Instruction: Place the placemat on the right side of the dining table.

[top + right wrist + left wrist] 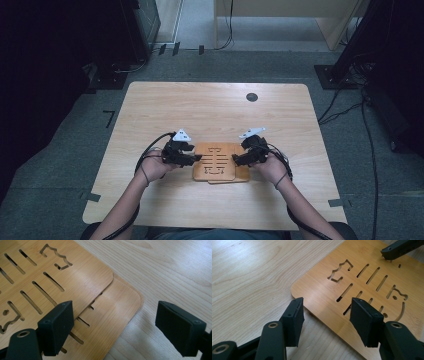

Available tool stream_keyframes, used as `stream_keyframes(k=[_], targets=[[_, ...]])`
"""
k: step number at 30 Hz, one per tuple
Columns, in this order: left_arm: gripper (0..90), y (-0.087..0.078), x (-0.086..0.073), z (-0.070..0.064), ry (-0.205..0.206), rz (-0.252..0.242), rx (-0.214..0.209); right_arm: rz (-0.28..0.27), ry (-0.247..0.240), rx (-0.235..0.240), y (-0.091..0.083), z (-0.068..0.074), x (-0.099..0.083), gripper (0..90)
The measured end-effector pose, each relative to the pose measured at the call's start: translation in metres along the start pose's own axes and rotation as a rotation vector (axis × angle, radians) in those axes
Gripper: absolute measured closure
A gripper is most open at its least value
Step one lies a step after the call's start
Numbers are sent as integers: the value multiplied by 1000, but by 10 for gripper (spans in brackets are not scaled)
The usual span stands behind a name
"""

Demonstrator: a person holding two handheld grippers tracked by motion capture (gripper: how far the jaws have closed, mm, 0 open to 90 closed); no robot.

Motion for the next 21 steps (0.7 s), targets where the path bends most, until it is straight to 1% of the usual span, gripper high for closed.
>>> stream_keyframes(k=[1, 3, 8, 14, 17, 19, 20, 21], targets=[[438, 0, 0, -1, 2, 2, -4, -2, 8, 7, -1, 0, 0, 156], [438, 1, 1, -2, 5, 7, -8, -8, 9, 13, -1, 0, 0, 163], [439, 3, 2, -6, 14, 9, -21, -17, 0, 13, -3, 0, 0, 167], [439, 7, 4, -9, 36, 16, -33, -18, 11, 13, -5, 1, -1, 166], [444, 7, 5, -10, 30, 14, -35, -21, 15, 16, -6, 1, -1, 167], [454, 7, 5, -11, 35, 16, -40, -30, 8, 19, -8, 2, 0, 196], [454, 7, 6, -12, 34, 16, -44, -30, 8, 19, -8, 2, 0, 196], [456, 7, 6, -13, 42, 19, -48, -33, 10, 21, -9, 3, 0, 208]])
Point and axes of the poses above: each handheld gripper's, and its own axes: y roughly forward along the jaws, x roughly out of its top, z roughly to its left, the point moved 6 cm from there along y, roughly forward along the jaws, and after that the axes turned 5 degrees about -y, right-handed, at the moved point
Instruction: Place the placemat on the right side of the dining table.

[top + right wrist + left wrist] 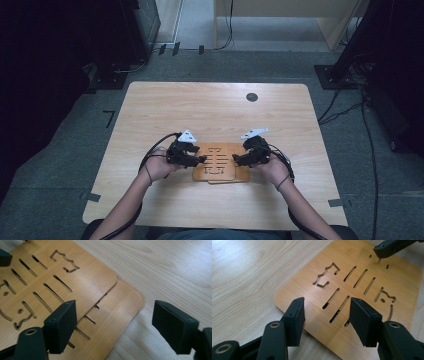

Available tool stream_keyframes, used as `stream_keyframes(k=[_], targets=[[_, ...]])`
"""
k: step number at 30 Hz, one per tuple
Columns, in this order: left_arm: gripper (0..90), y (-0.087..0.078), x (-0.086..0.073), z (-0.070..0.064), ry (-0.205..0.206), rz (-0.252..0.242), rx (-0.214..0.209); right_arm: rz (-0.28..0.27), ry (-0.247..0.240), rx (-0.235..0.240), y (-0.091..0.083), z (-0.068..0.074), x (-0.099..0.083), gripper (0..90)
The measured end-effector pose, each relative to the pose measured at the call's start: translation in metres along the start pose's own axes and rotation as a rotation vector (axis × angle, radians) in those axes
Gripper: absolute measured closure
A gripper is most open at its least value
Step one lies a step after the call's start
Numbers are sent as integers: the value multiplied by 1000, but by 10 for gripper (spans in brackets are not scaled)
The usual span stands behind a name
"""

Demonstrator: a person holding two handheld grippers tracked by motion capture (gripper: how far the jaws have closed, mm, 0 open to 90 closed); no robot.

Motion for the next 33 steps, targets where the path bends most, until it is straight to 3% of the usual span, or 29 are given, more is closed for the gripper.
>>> stream_keyframes(k=[13, 21, 33], targets=[[470, 3, -2, -4, 7, 27, -15, 12, 31, 29, -4, 3, -1, 277], [468, 2, -2, -4, 0, 26, -22, 12, 28, 27, -7, 4, 1, 277], [463, -4, -5, -3, -4, 36, -21, 33, 10, 16, -8, 16, 3, 263]])
Point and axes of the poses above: each handheld gripper's, and its own axes: y roughly forward along the jaws, x roughly out of its top, z roughly to its left, the point moved 6 cm from there along y, roughly forward along the jaws, and after that the axes turned 5 degrees about -y, right-handed, at the moved point
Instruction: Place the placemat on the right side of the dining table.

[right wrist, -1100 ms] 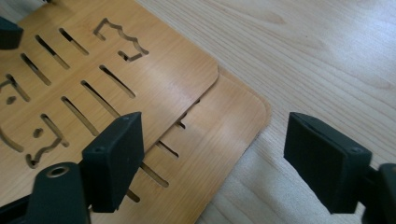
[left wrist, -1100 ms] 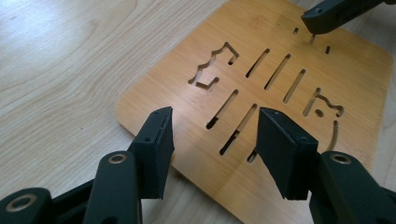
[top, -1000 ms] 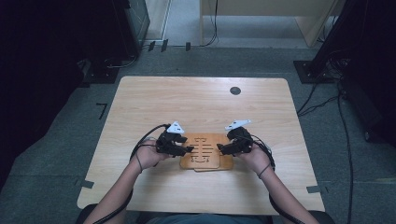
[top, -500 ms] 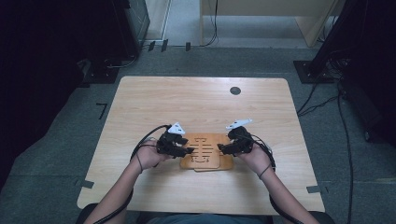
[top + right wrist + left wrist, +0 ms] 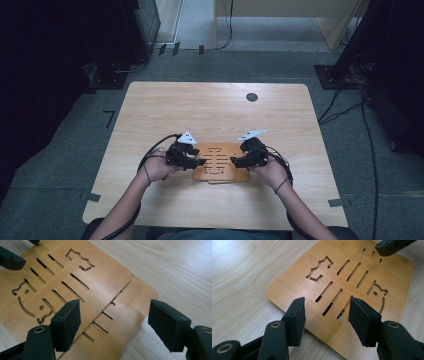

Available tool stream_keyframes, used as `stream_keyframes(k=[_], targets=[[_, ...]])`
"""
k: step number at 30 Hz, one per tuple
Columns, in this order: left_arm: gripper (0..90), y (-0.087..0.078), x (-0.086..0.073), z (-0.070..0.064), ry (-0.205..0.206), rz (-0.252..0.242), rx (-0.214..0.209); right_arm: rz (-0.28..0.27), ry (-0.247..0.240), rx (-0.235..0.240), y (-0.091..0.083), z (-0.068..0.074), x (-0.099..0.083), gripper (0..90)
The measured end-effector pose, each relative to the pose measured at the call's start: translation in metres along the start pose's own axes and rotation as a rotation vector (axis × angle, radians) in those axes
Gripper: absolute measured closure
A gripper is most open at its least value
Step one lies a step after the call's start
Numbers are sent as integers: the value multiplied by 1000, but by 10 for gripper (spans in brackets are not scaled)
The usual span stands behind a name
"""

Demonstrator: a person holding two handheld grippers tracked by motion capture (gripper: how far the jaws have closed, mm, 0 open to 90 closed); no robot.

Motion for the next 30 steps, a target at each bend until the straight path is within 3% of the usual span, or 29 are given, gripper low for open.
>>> stream_keyframes(k=[11, 20, 26, 30], targets=[[450, 2, -5, 1, -15, 25, -10, -7, 8, 4, -1, 5, 4, 246], [435, 4, -7, 1, -16, 31, -14, 49, 110, 33, 0, 6, 5, 241], [434, 4, -7, 2, -2, 34, -9, 71, 60, 11, 3, 7, 6, 248], [434, 5, -7, 2, 1, 32, -5, 86, 73, 19, 5, 10, 8, 250]])
Point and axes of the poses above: each handheld gripper's, and its own axes: y roughly forward along the jaws, x roughly out of its top, z roughly to its left, the point moved 6 cm from there along y, roughly forward along the jaws, and after that the axes turned 5 degrees about -y, right-handed, at the moved point
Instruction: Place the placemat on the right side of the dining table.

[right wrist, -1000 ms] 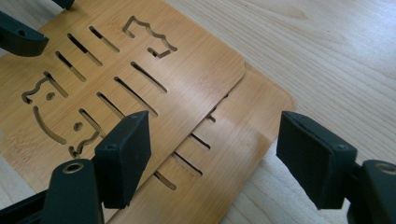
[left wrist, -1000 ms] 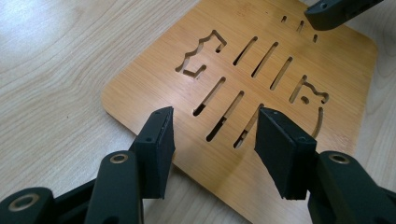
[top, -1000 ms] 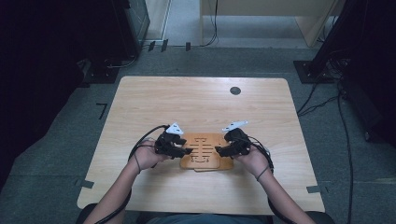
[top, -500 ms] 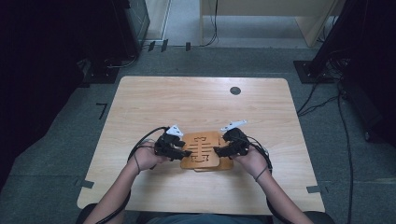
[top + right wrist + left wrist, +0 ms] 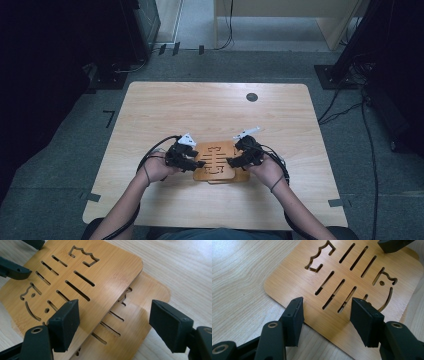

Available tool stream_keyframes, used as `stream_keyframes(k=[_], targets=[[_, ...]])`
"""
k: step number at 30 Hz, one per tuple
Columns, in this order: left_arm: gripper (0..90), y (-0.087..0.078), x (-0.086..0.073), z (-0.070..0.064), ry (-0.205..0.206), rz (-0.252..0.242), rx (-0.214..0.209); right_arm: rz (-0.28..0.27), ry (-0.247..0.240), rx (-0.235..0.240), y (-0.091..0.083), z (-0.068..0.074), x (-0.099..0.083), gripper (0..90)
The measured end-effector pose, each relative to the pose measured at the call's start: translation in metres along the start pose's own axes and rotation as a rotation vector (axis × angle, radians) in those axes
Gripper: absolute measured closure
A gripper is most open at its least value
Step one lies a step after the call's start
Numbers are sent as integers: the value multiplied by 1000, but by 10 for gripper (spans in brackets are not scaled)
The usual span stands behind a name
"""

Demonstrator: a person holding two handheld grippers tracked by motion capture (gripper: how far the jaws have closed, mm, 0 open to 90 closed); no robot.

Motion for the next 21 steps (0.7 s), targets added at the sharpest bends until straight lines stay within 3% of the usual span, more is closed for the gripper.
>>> stream_keyframes(k=[3, 4, 10, 17, 21], targets=[[432, 0, -1, 0, 3, 1, 3, 37, 94, 25, 1, 1, 2, 273], [431, 0, -1, 0, 5, 2, 2, 42, 104, 29, 1, 1, 3, 287], [425, 1, -1, 0, 2, -6, -2, 52, 98, 17, 2, 4, 9, 321], [422, 1, -1, -1, 16, -7, 5, 71, 174, 50, 8, 5, 11, 341], [422, 1, -1, -1, 21, -7, 6, 78, 191, 67, 10, 8, 12, 362]])
Point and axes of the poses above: each handheld gripper's, and its own axes: y roughly forward along the jaws, x roughly out of its top, z roughly to its left, the point moved 6 cm from there along y, roughly forward along the jaws, and after that the axes turned 5 degrees about -y, right-handed, at the moved point
